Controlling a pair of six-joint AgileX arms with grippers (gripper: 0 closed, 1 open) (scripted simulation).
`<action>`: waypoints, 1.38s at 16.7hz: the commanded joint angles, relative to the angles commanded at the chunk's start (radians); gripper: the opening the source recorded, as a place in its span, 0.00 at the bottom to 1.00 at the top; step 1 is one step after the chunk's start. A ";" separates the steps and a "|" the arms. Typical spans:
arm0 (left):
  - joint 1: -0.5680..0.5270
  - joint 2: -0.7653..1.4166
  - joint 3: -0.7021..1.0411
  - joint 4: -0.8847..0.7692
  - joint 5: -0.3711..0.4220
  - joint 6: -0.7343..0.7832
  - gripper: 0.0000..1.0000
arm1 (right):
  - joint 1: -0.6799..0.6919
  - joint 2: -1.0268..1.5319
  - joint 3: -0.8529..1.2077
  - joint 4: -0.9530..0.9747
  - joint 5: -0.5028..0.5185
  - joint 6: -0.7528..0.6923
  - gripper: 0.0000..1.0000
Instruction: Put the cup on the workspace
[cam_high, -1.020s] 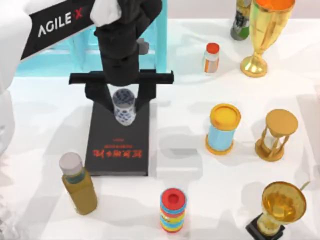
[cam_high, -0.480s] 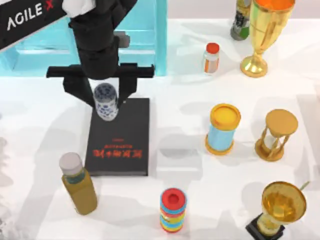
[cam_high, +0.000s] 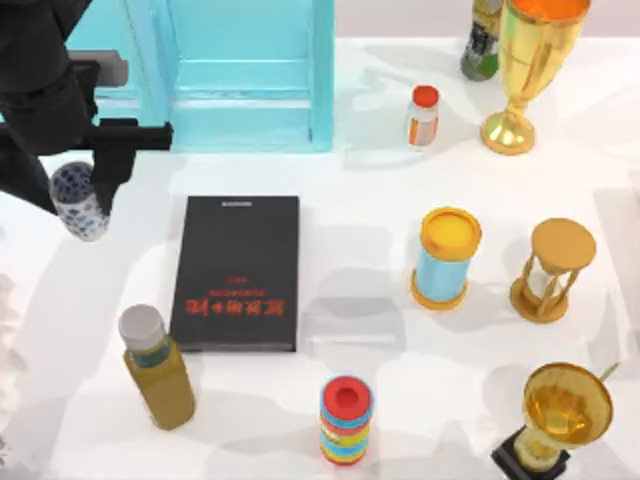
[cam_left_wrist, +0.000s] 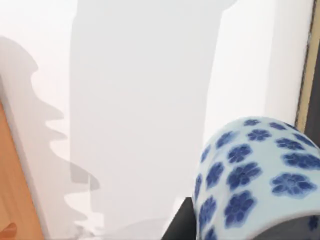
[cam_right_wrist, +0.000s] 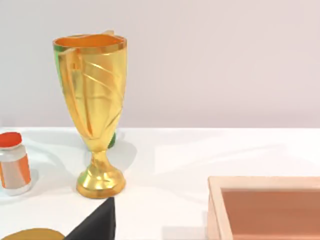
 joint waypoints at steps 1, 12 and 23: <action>0.000 0.000 0.000 0.000 0.000 0.000 0.00 | 0.000 0.000 0.000 0.000 0.000 0.000 1.00; 0.004 0.037 -0.206 0.244 0.000 0.004 0.00 | 0.000 0.000 0.000 0.000 0.000 0.000 1.00; 0.004 0.038 -0.209 0.247 0.000 0.004 0.53 | 0.000 0.000 0.000 0.000 0.000 0.000 1.00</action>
